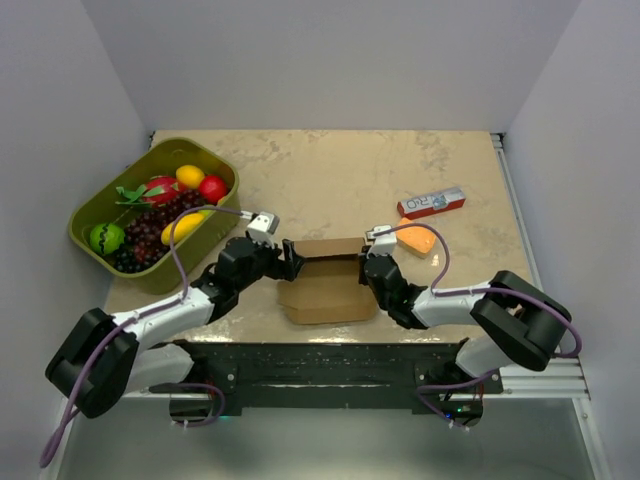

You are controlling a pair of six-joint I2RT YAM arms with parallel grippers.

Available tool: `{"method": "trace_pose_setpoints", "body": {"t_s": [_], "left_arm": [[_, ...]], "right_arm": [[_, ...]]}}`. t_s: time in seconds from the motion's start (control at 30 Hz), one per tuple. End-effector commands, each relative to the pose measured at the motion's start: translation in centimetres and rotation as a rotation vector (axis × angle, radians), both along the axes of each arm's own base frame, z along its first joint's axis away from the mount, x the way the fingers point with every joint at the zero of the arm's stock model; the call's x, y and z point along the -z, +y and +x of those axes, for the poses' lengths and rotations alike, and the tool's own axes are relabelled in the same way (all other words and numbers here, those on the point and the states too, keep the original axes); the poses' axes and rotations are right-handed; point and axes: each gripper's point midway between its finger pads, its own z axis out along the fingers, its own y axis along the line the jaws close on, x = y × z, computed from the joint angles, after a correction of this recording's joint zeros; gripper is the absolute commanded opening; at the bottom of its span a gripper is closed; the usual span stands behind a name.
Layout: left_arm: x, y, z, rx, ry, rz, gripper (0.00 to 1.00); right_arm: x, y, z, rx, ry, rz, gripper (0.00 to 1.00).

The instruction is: Fold the paper box

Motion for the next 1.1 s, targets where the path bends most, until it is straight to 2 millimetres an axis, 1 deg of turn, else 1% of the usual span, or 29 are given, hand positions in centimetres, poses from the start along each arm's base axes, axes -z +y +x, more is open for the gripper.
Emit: {"method": "trace_pose_setpoints", "body": {"t_s": [0.0, 0.1, 0.17, 0.33, 0.37, 0.43, 0.6, 0.63, 0.7, 0.73, 0.8, 0.83, 0.9, 0.93, 1.0, 1.03, 1.07], "left_arm": [[-1.8, -0.8, 0.9, -0.007, -0.050, -0.095, 0.79], [-1.8, -0.6, 1.0, -0.021, -0.050, -0.113, 0.79], [-2.3, -0.5, 1.1, -0.033, -0.059, -0.139, 0.79], [-2.7, 0.3, 1.5, -0.073, -0.058, -0.174, 0.80], [-2.2, 0.5, 1.6, -0.082, -0.044, -0.171, 0.80], [-1.9, 0.5, 1.8, -0.080, -0.036, -0.172, 0.79], [-1.3, 0.1, 2.0, -0.070, -0.020, -0.192, 0.74], [-1.2, 0.0, 2.0, -0.066, -0.019, -0.192, 0.70], [-0.5, -0.1, 1.7, -0.056, -0.006, -0.186, 0.65], [-0.5, -0.1, 1.6, -0.052, -0.009, -0.193, 0.60], [0.3, -0.1, 1.1, -0.040, 0.007, -0.196, 0.56], [0.1, -0.2, 1.0, -0.034, -0.002, -0.206, 0.51], [1.0, -0.2, 0.6, -0.025, 0.017, -0.205, 0.47], [0.9, -0.3, 0.7, -0.022, 0.013, -0.210, 0.44], [1.6, -0.6, 0.4, -0.008, 0.034, -0.210, 0.41], [1.5, -0.6, 0.5, -0.007, 0.029, -0.213, 0.39], [1.8, -0.7, 0.4, -0.005, 0.040, -0.212, 0.38]], "right_arm": [[1.8, 0.1, -1.1, -0.052, 0.051, -0.051, 0.00], [1.9, 0.2, -1.1, -0.056, 0.052, -0.055, 0.00], [2.0, 0.2, -1.1, -0.059, 0.053, -0.059, 0.00], [2.1, 0.2, -1.2, -0.059, 0.056, -0.064, 0.00], [2.1, 0.3, -1.2, -0.060, 0.055, -0.063, 0.00], [2.1, 0.4, -1.2, -0.063, 0.056, -0.062, 0.00], [2.2, 0.3, -1.3, -0.062, 0.056, -0.064, 0.00], [2.1, 0.3, -1.2, -0.061, 0.054, -0.064, 0.00], [2.1, 0.2, -1.2, -0.053, 0.055, -0.067, 0.00], [2.1, 0.3, -1.2, -0.050, 0.055, -0.065, 0.00], [2.2, 0.1, -1.1, -0.038, 0.057, -0.069, 0.00], [2.2, 0.1, -1.0, -0.033, 0.057, -0.069, 0.00], [2.6, 0.0, -1.1, -0.021, 0.070, -0.076, 0.00], [2.5, -0.1, -0.8, -0.002, 0.067, -0.082, 0.00], [3.0, -0.6, -0.9, 0.032, 0.086, -0.099, 0.00], [2.7, -0.9, -0.6, 0.068, 0.076, -0.101, 0.00], [2.9, -1.2, -0.5, 0.093, 0.078, -0.107, 0.00]]}}
